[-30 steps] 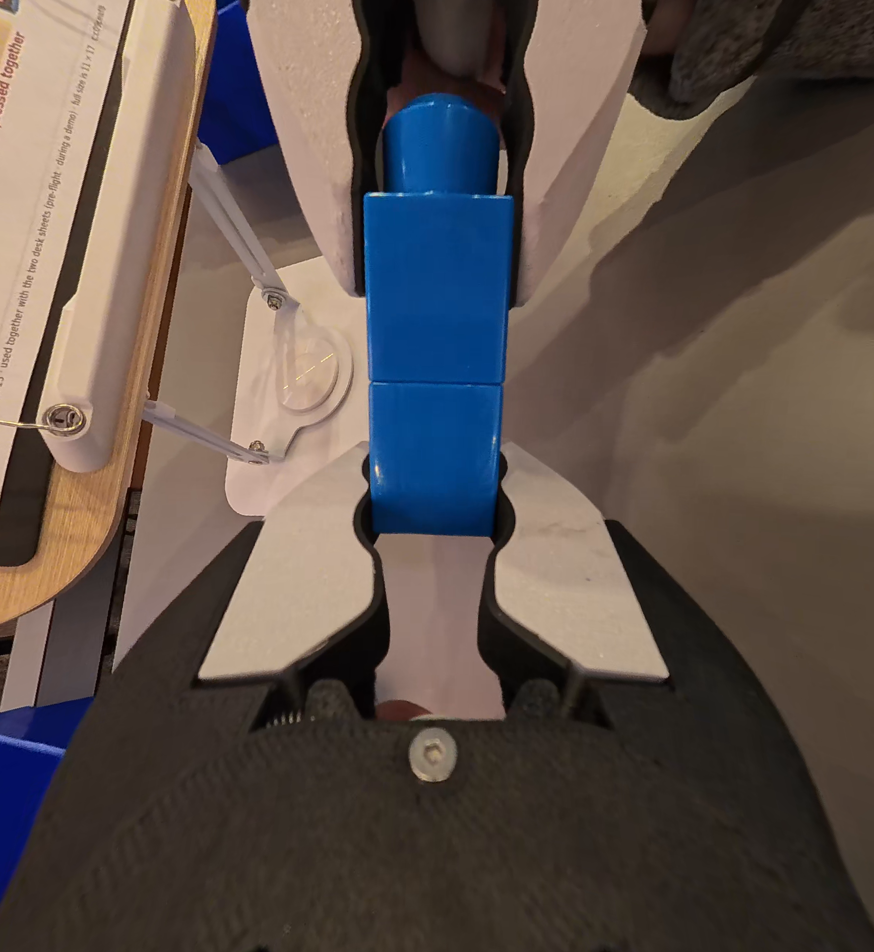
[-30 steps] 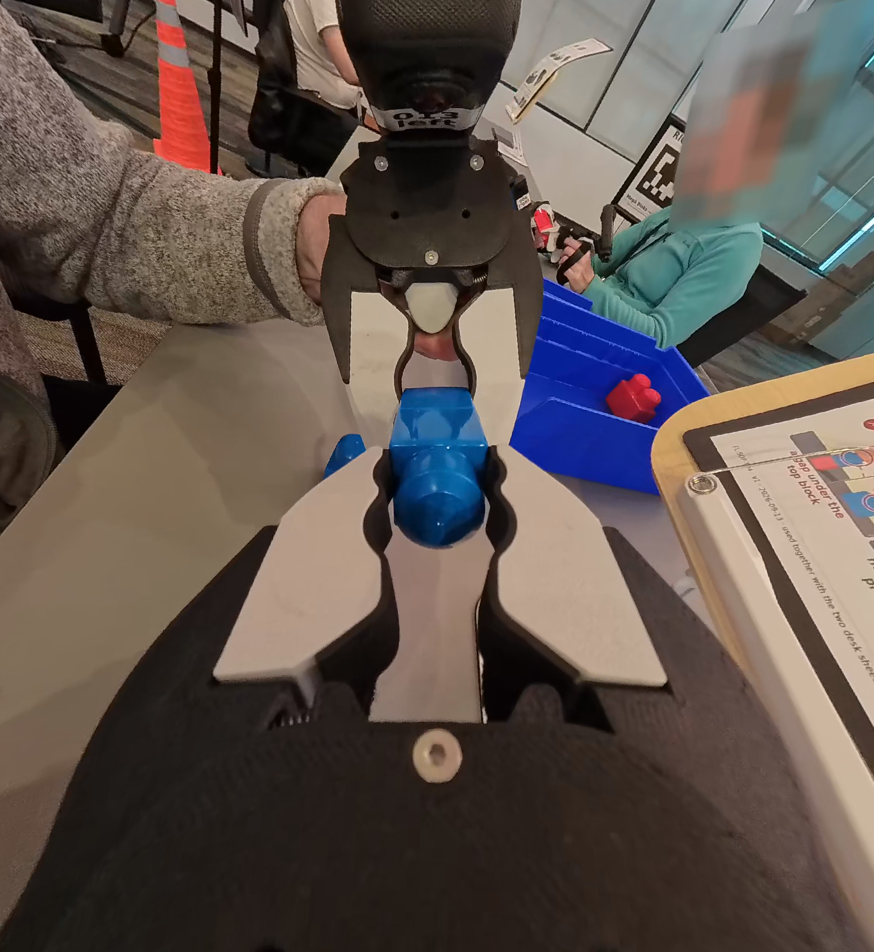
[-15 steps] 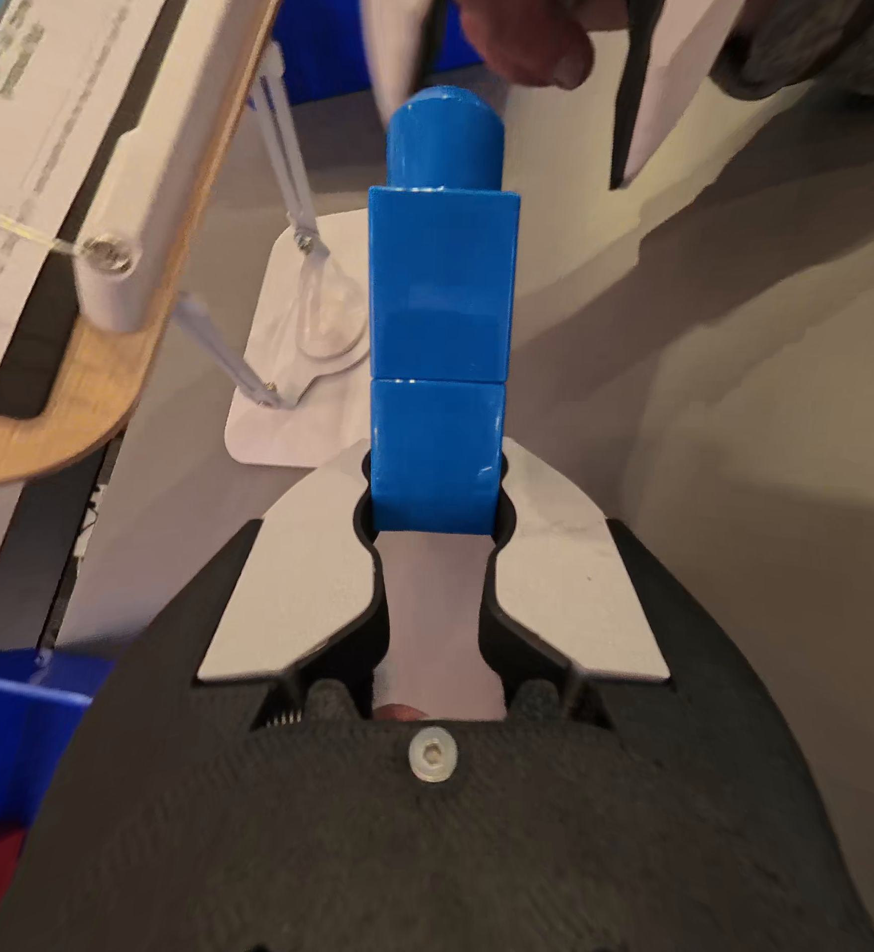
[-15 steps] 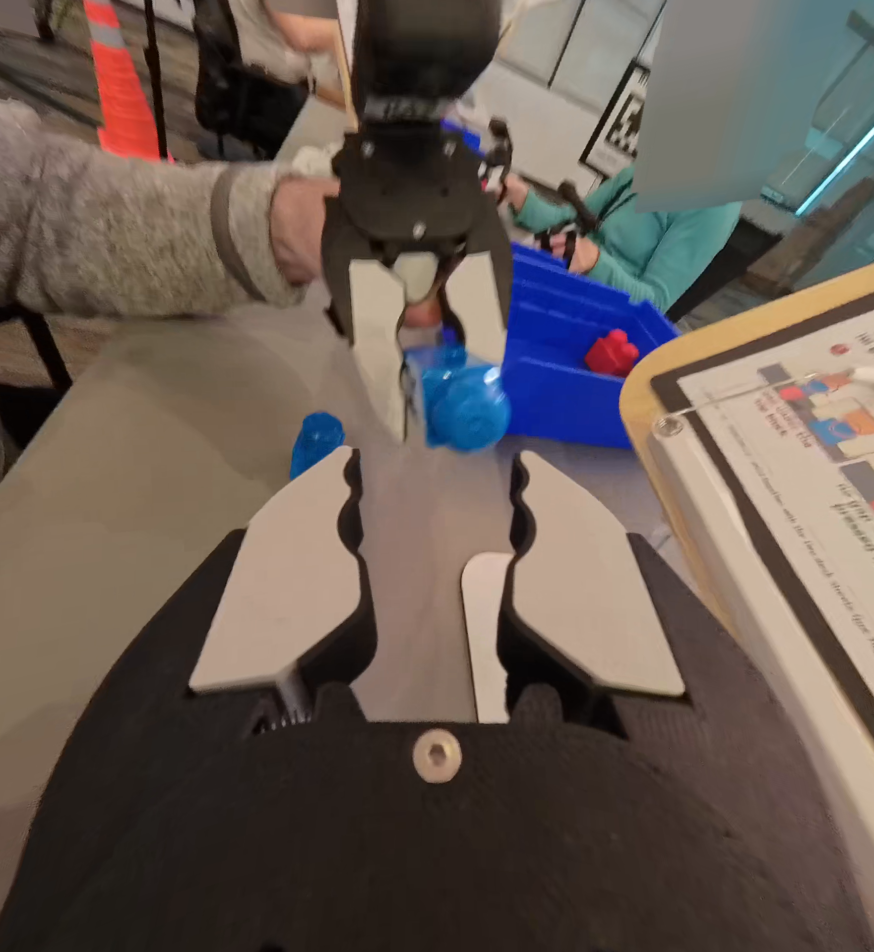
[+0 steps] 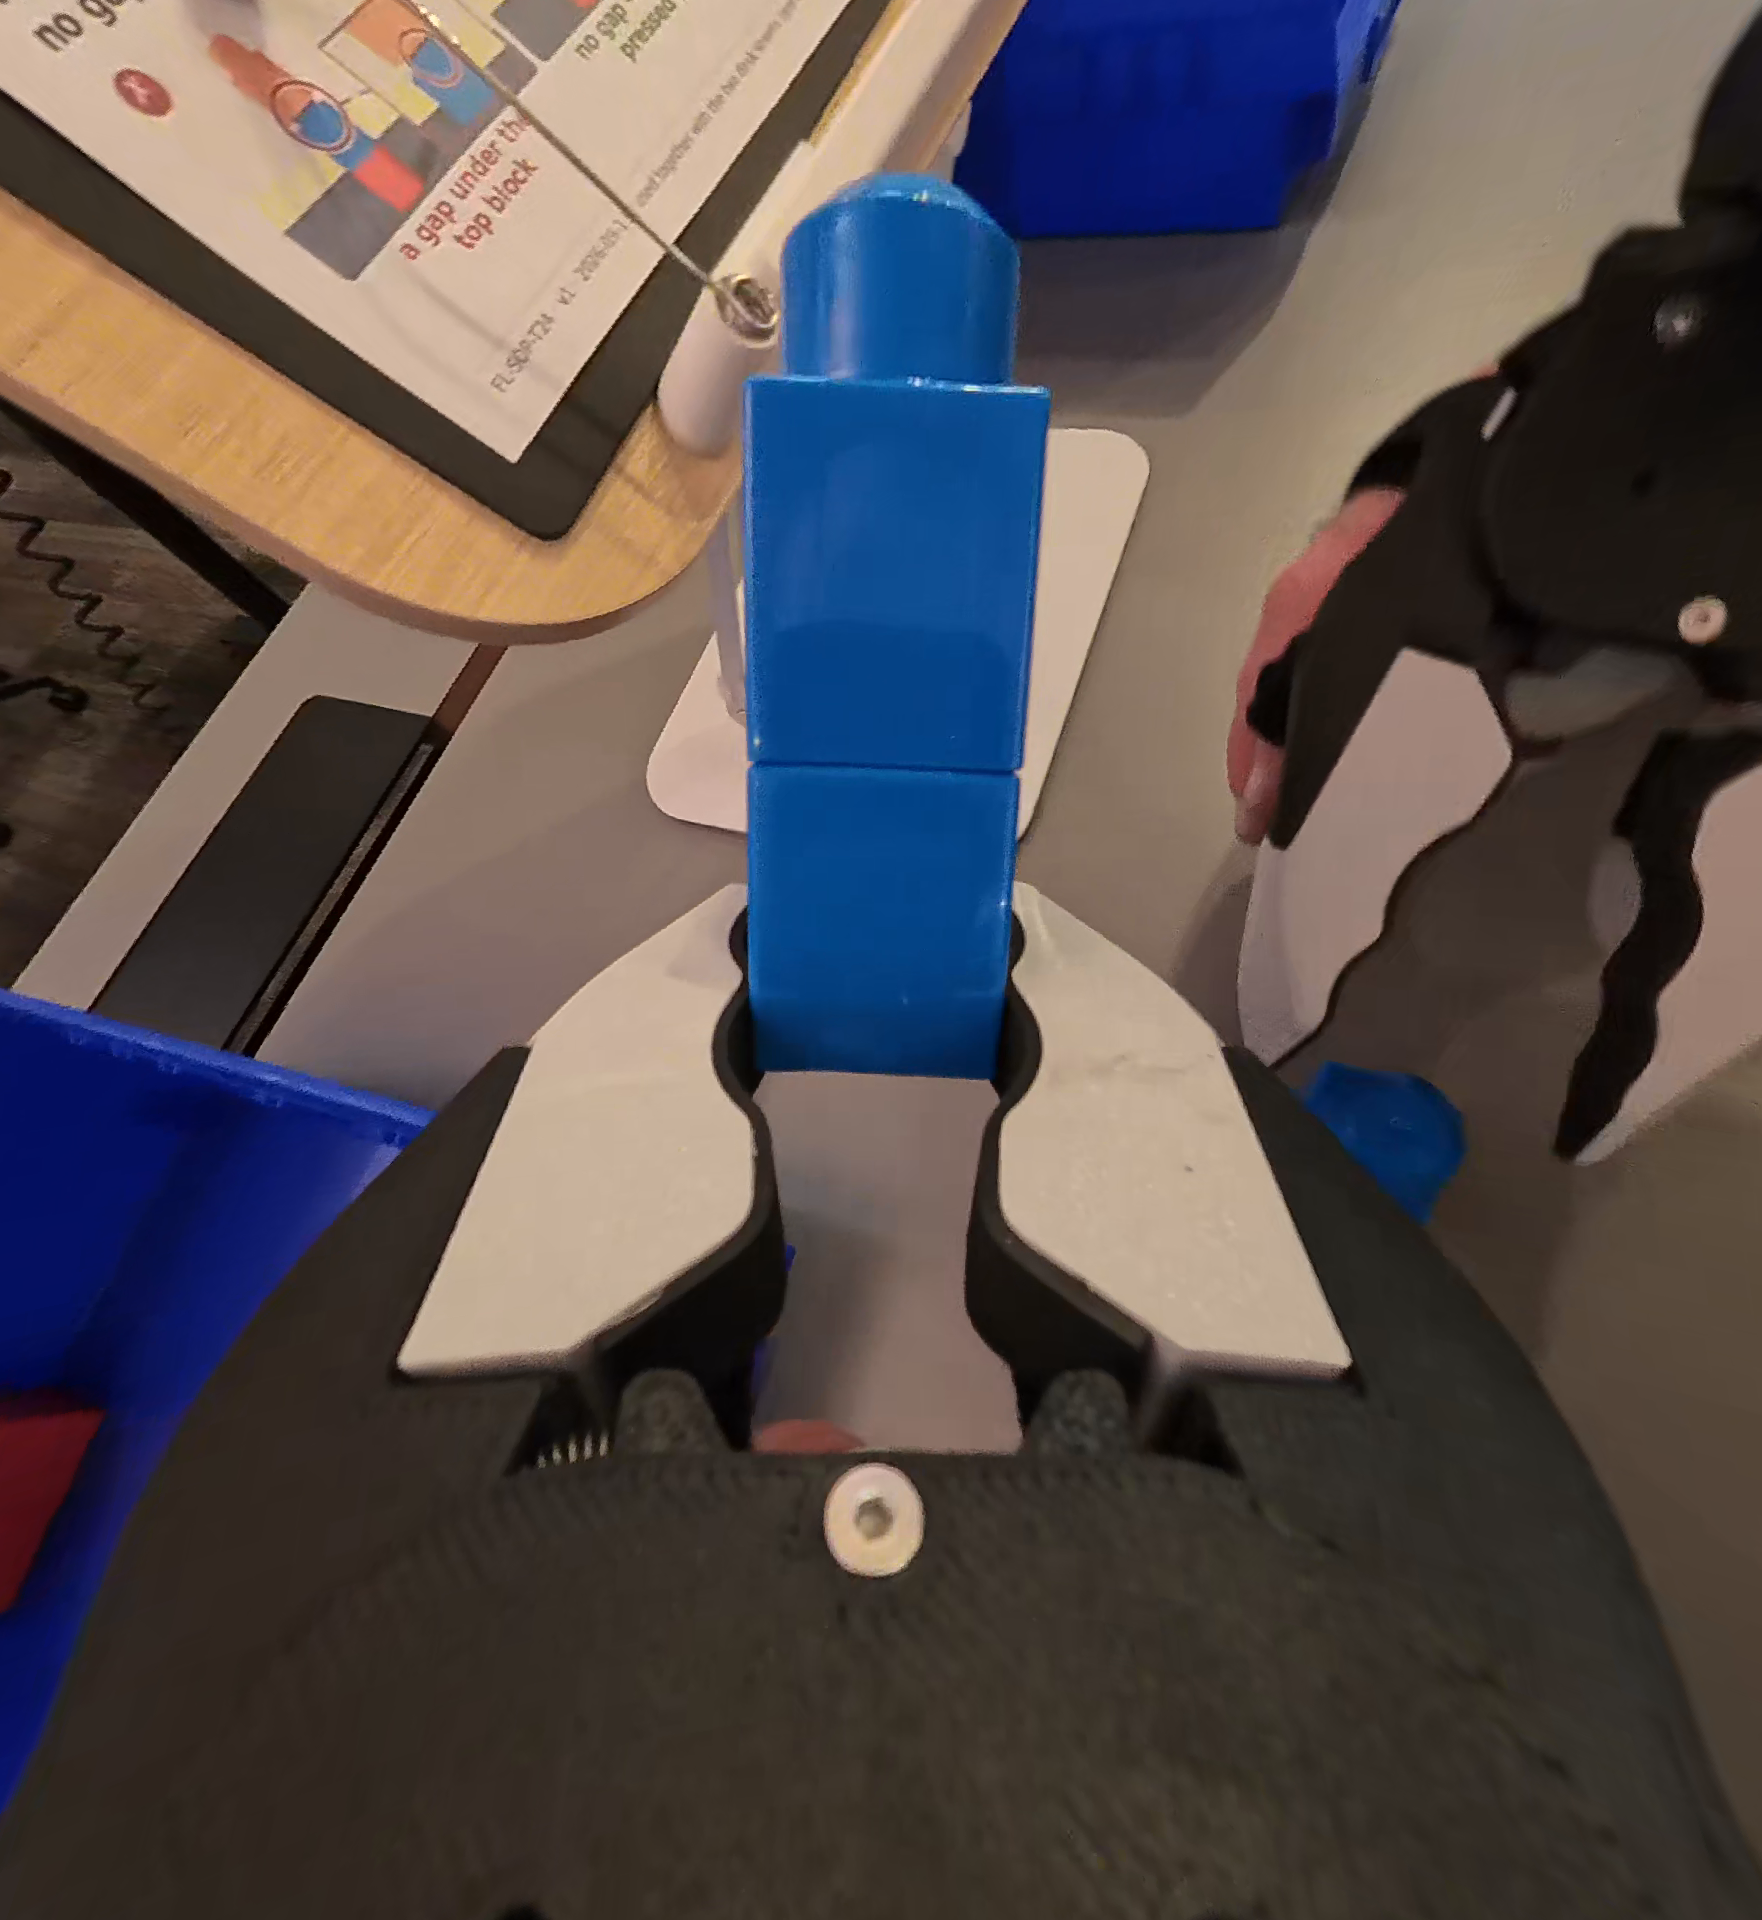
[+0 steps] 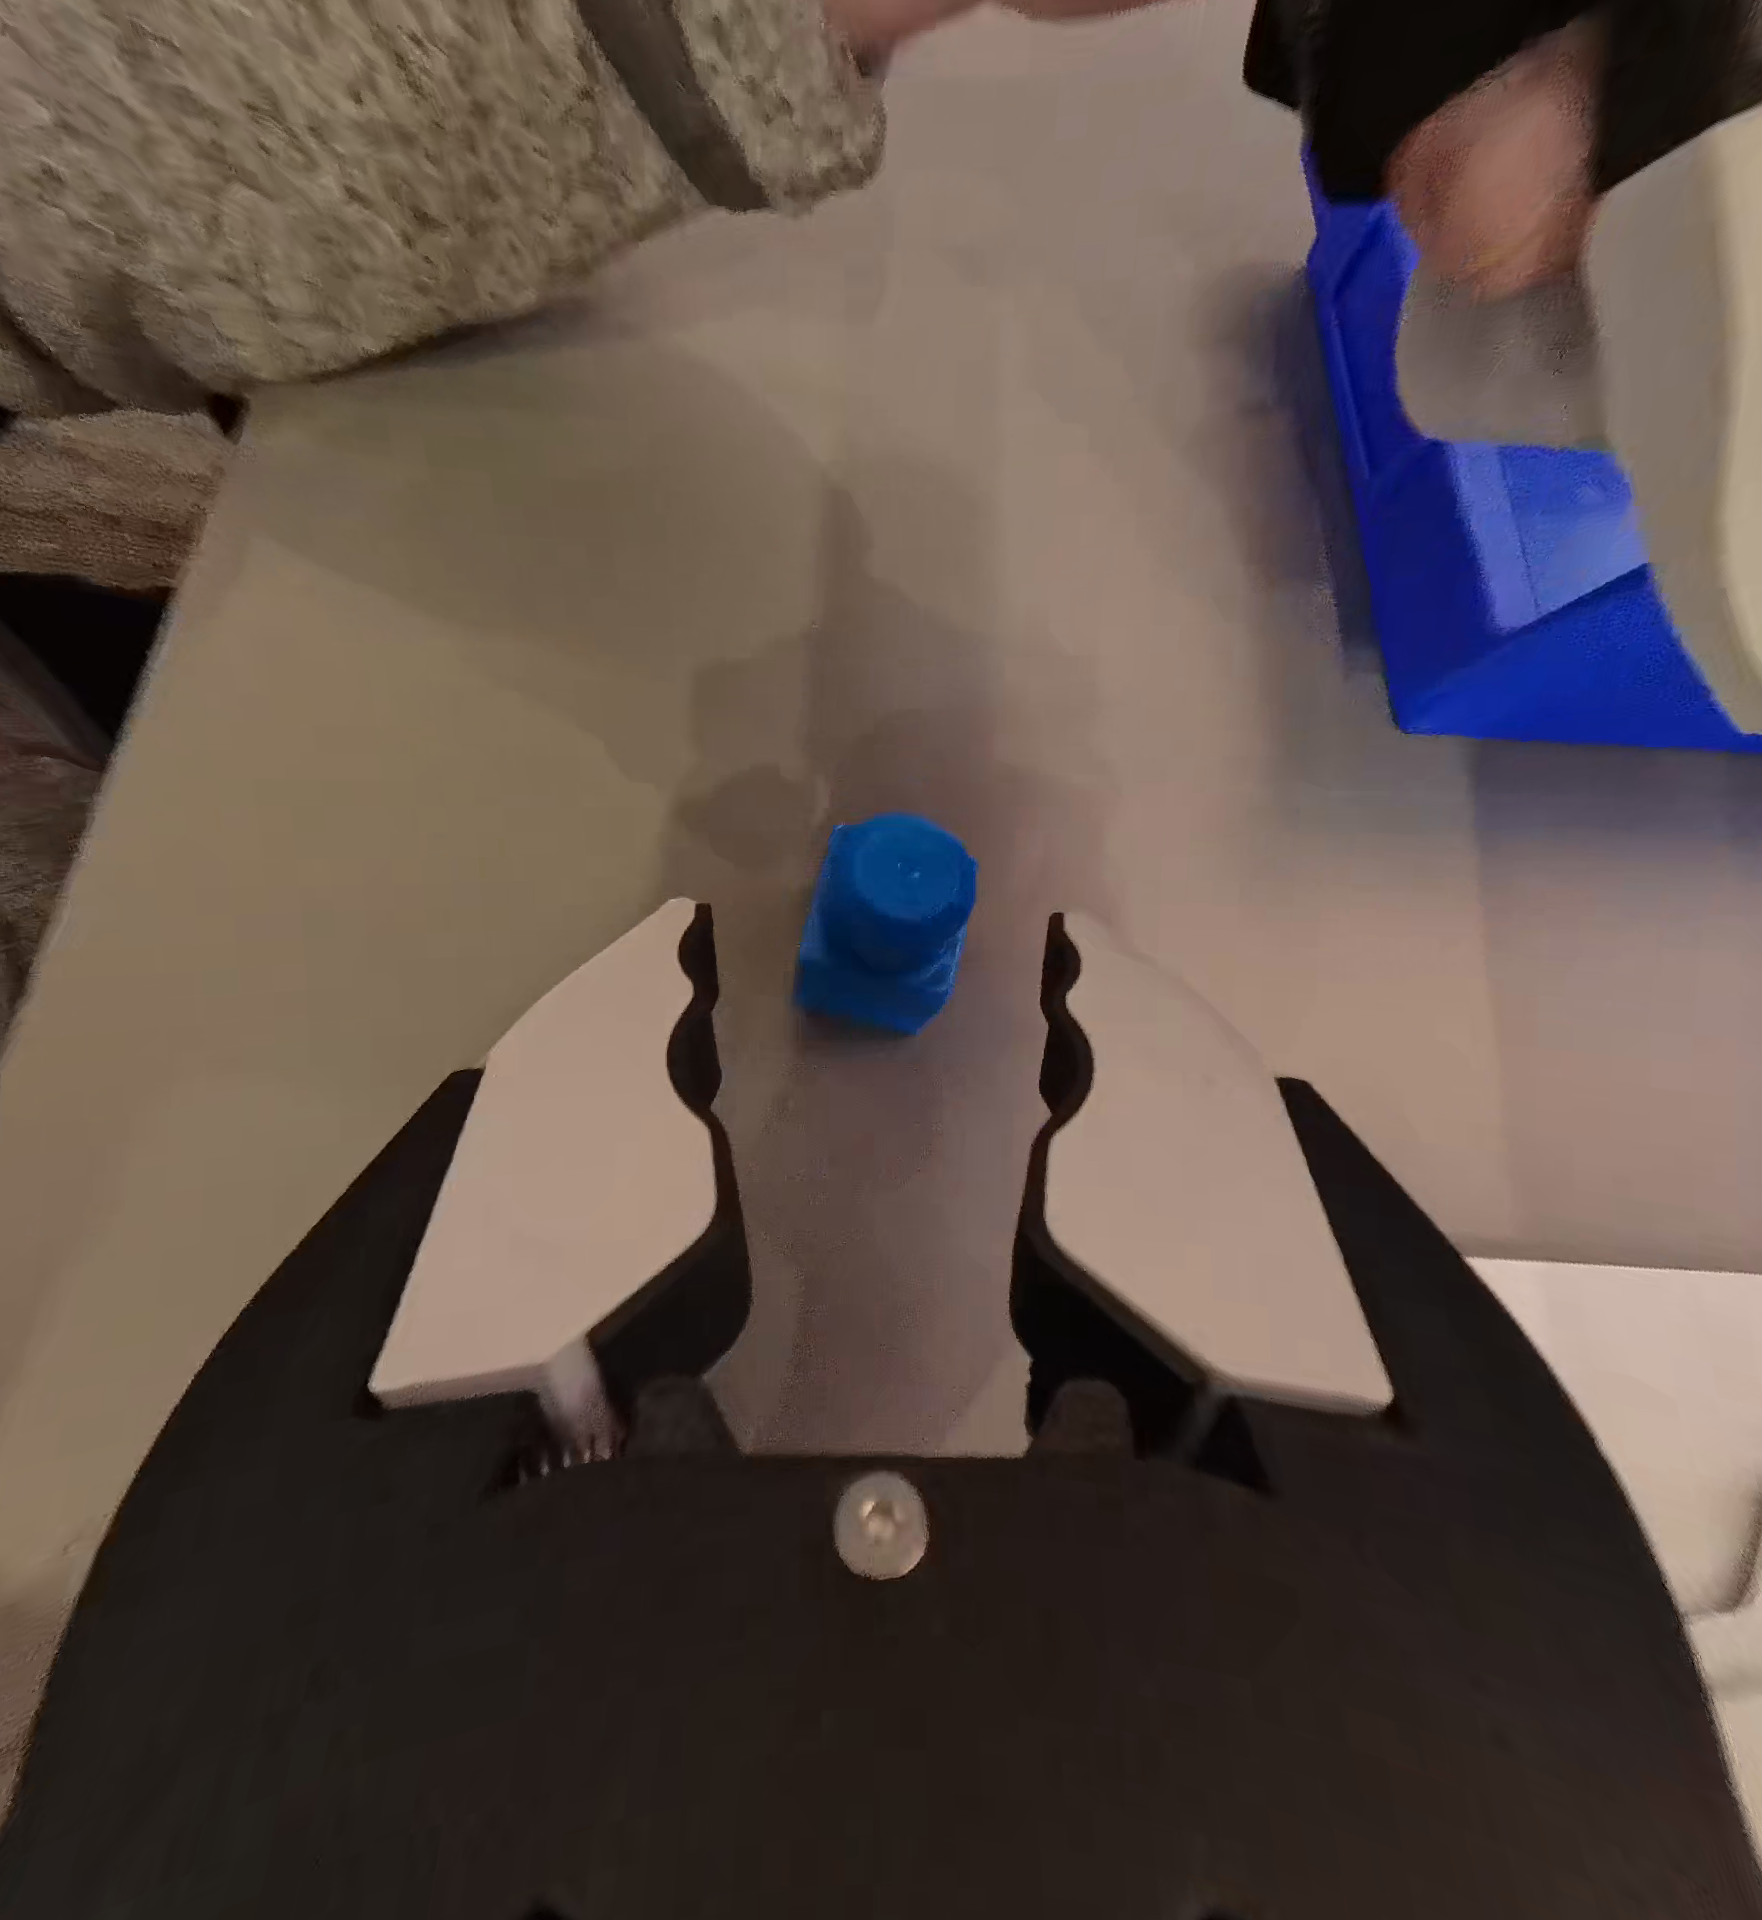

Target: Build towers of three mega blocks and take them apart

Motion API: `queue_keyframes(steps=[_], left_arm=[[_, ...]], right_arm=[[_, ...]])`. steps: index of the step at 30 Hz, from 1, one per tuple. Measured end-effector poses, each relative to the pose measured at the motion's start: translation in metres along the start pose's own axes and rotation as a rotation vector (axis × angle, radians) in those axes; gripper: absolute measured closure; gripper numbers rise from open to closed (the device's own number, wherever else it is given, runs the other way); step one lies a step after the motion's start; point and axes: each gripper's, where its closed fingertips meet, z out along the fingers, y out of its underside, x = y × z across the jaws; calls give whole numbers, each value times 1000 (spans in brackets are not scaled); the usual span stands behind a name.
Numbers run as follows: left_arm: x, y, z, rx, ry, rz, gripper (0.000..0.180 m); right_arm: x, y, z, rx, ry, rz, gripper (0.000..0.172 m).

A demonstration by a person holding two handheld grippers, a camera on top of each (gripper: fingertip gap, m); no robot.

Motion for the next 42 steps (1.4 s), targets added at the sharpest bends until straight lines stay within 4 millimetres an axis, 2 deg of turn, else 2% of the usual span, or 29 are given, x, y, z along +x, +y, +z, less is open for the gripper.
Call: queue_keyframes(steps=[4,6,7,11,14,19,22,25,27,31,38,42], left_arm=[[-2,0,-3,6,-5,-9,141],[-2,0,-4,9,-5,-9,140],[-2,0,-4,12,-4,-11,140],[0,-3,-2,33,14,-24,140],[8,-8,-2,73,72,-44,140],[34,-15,-1,142,280,-87,141],[50,-21,-1,183,374,-65,141],[62,-20,9,148,416,-51,141],[73,-22,15,144,452,-40,140],[83,-25,23,135,475,-26,141],[90,-28,27,124,488,-18,140],[93,-30,25,131,502,-13,141]], right_arm=[[2,4,23,-61,6,20,113],[0,11,30,-96,-21,29,124],[0,13,32,-104,-26,31,133],[1,9,26,-70,-25,32,135],[9,-14,-9,74,0,36,135],[32,-52,-110,430,91,27,135],[46,-59,-161,597,184,43,135],[51,-62,-192,734,217,61,135],[54,-60,-196,748,221,72,135],[53,-57,-188,733,189,83,135],[51,-54,-173,689,165,81,135],[47,-55,-174,705,141,54,135]])
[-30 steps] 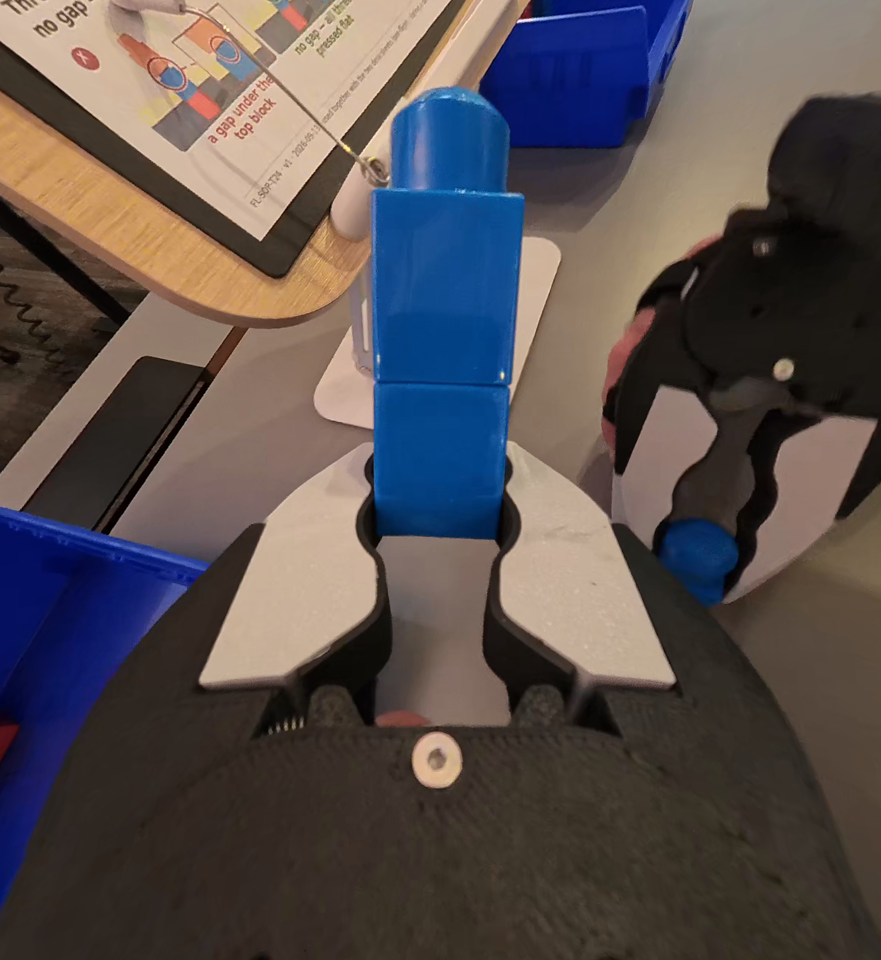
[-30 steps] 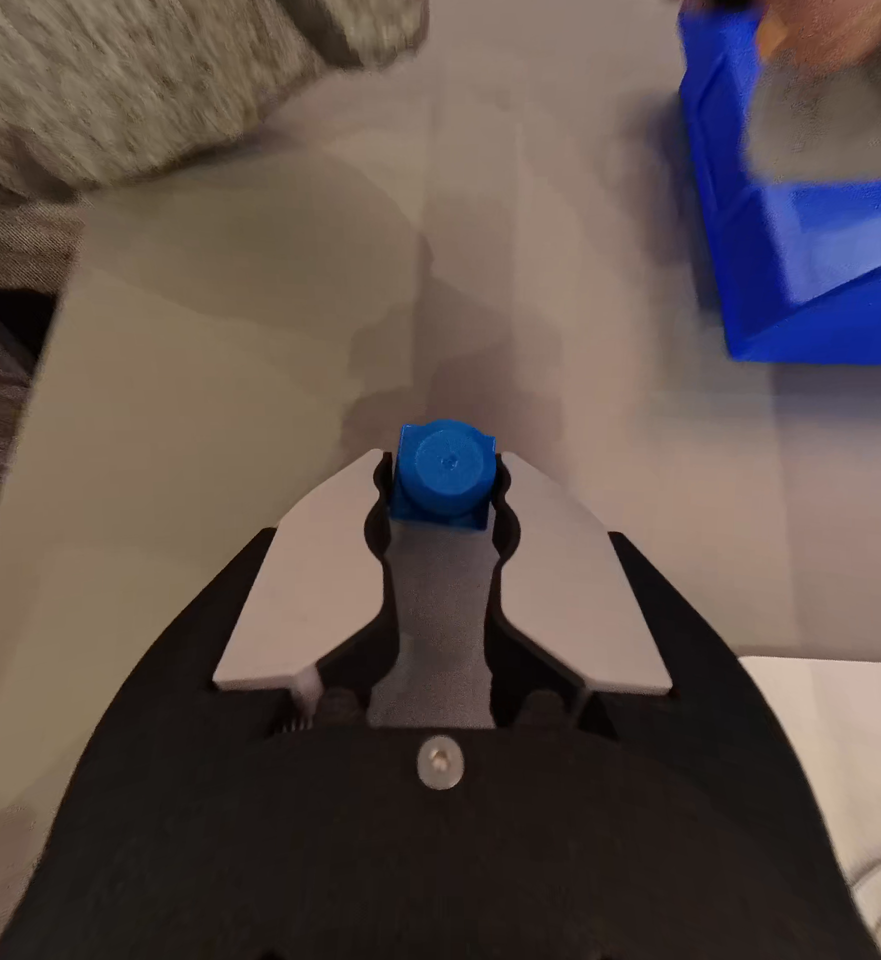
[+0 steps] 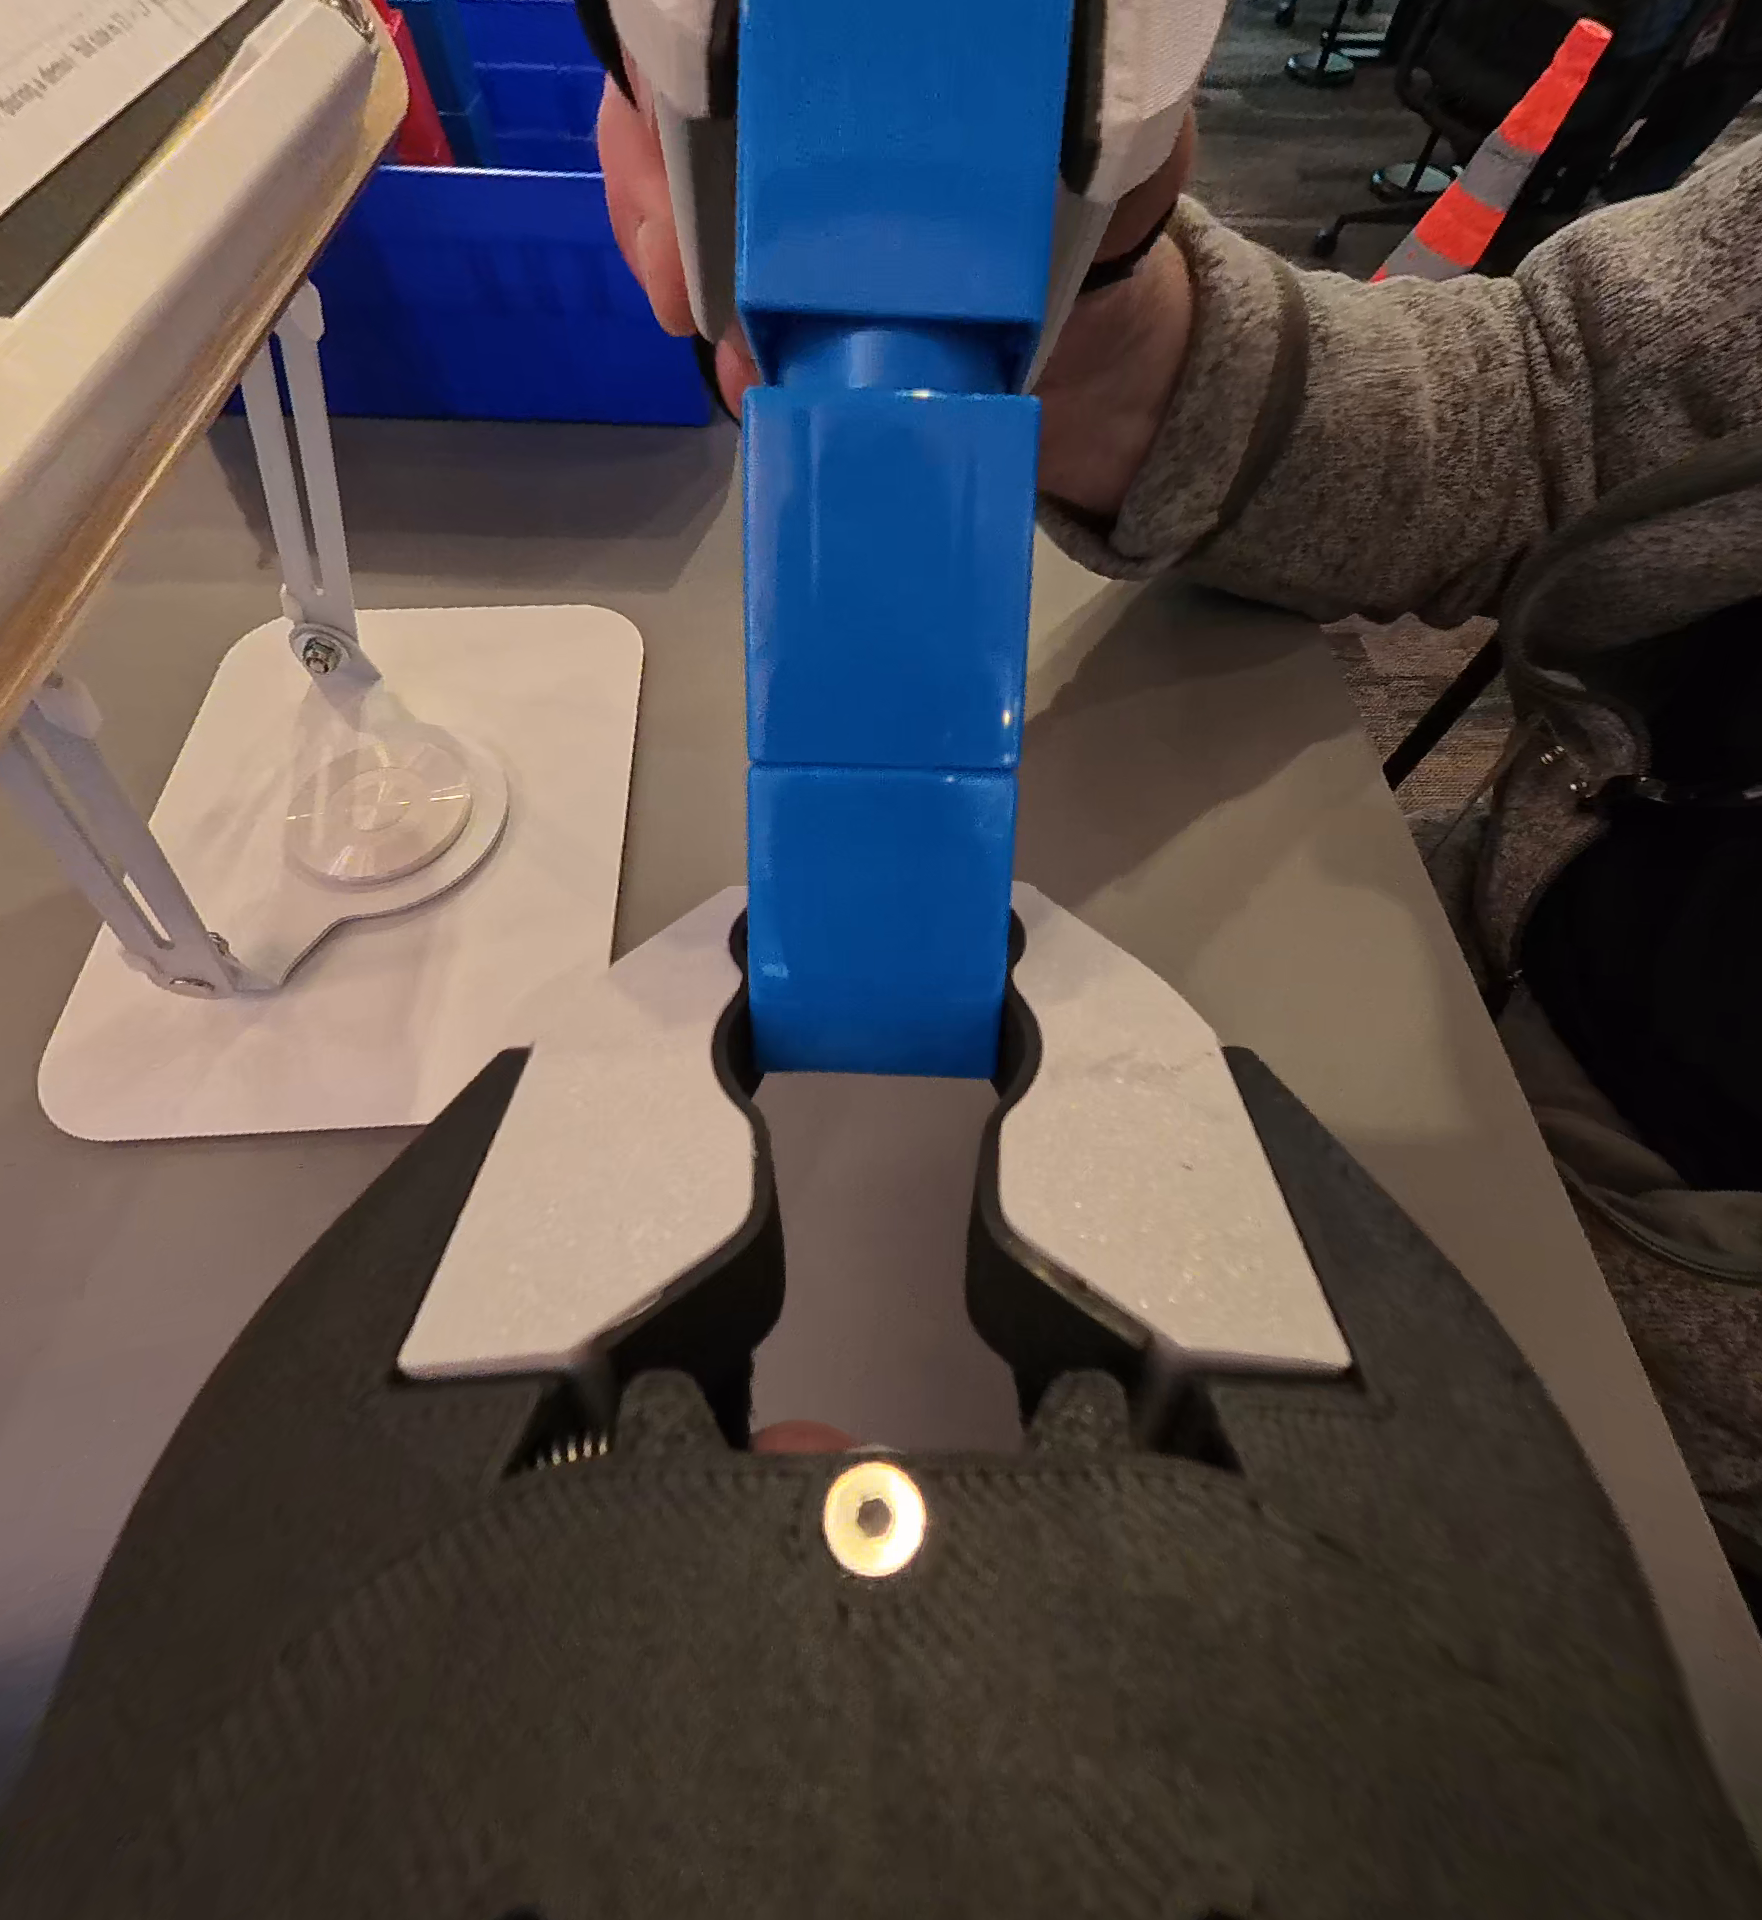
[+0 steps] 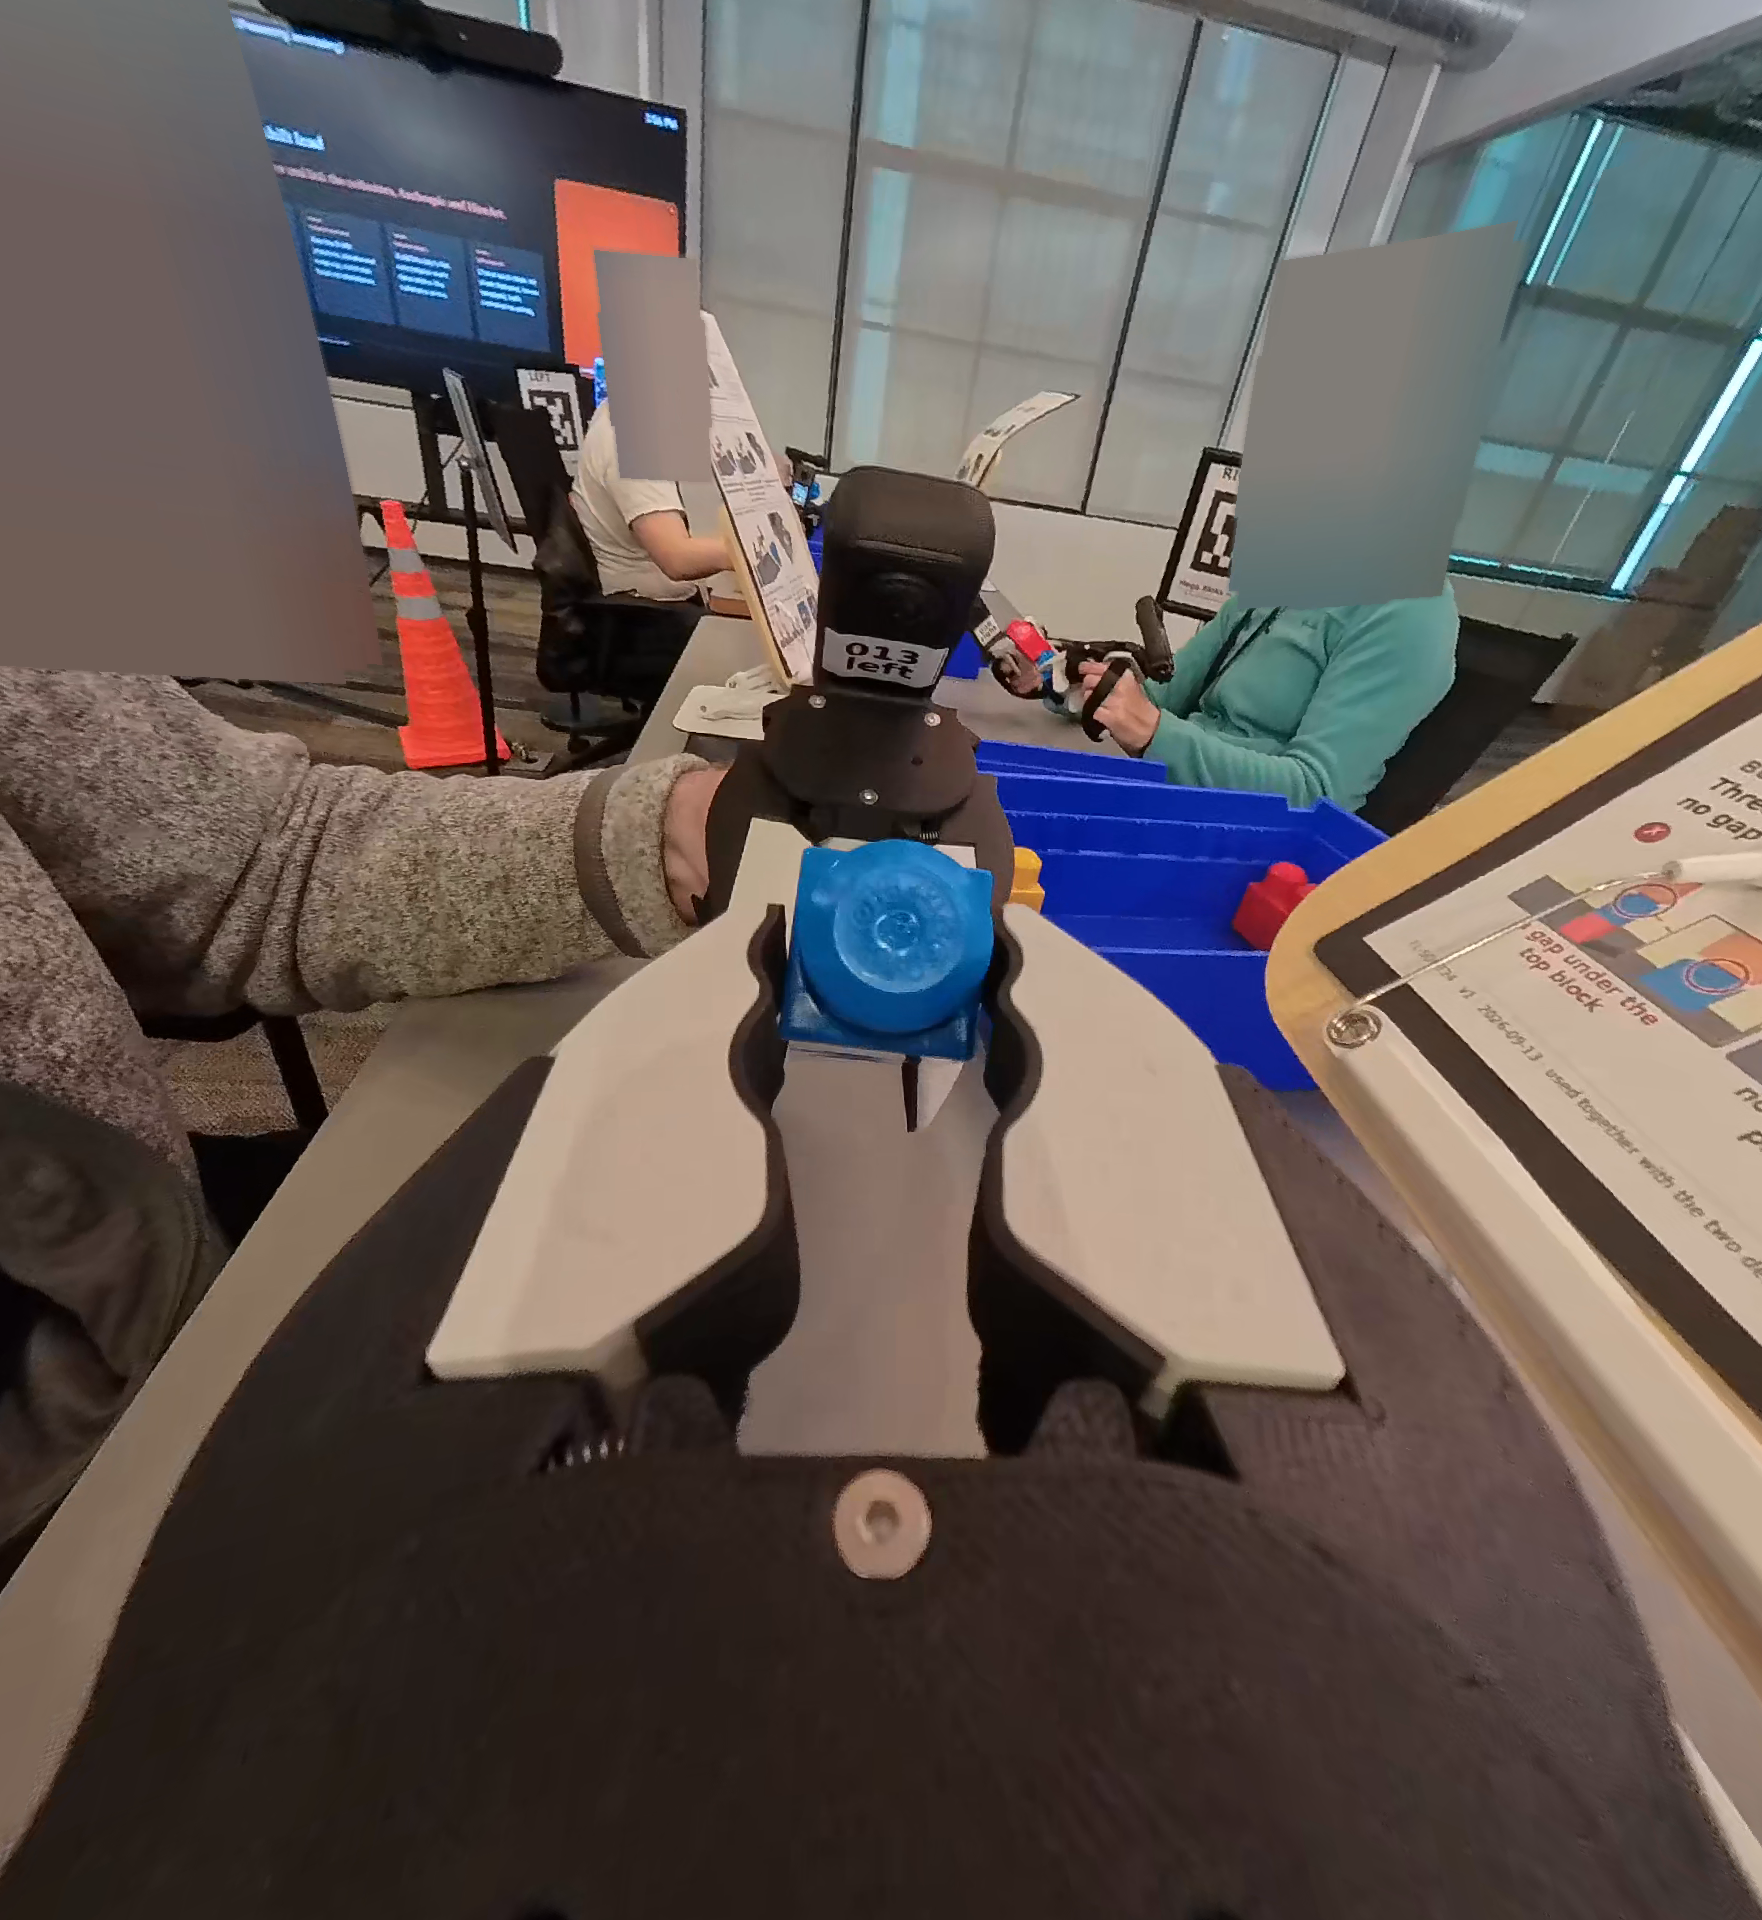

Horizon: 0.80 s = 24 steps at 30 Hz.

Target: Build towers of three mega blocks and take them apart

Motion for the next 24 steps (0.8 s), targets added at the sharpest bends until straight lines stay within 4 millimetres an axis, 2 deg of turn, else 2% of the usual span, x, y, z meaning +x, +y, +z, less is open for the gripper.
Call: queue_keyframes(steps=[24], left_arm=[[1,-11,-2,11,-61,56,142]], right_arm=[[-5,0,-2,37,-37,-18,135]])
